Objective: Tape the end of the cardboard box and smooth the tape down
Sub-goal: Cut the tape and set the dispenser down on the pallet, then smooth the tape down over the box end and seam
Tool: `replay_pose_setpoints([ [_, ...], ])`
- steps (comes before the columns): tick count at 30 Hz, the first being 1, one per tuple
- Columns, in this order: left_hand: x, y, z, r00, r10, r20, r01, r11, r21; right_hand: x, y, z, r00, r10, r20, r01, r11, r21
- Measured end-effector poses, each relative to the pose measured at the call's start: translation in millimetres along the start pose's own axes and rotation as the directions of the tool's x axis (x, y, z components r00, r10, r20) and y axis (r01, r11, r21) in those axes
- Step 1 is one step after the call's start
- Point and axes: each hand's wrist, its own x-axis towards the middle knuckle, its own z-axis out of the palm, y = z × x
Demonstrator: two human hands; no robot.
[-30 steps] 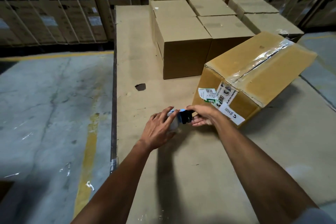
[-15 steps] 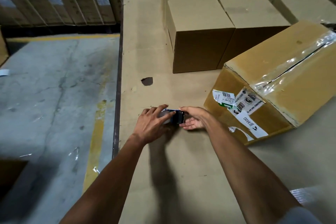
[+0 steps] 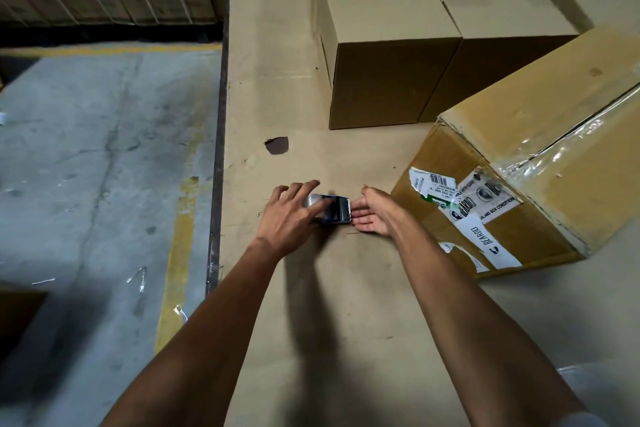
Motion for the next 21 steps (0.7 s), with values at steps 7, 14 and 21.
replay_pose_setpoints([
  [7, 6, -1, -6, 0.999, -0.018, 0.029, 0.017, 0.998, 0.065, -5, -4, 6, 1.0, -0.024, 0.015, 0.023, 0.996, 0.086],
  [14, 4, -14, -16, 0.999, -0.031, 0.032, 0.027, 0.994, 0.11, -9, -9, 10, 0.991, -0.042, 0.128, 0.027, 0.993, 0.118],
  [21, -11, -2, -31, 0.999, -0.031, -0.022, 0.033, 0.993, 0.117, -31, -12, 16, 0.951, -0.299, -0.075, 0.283, 0.943, -0.174],
])
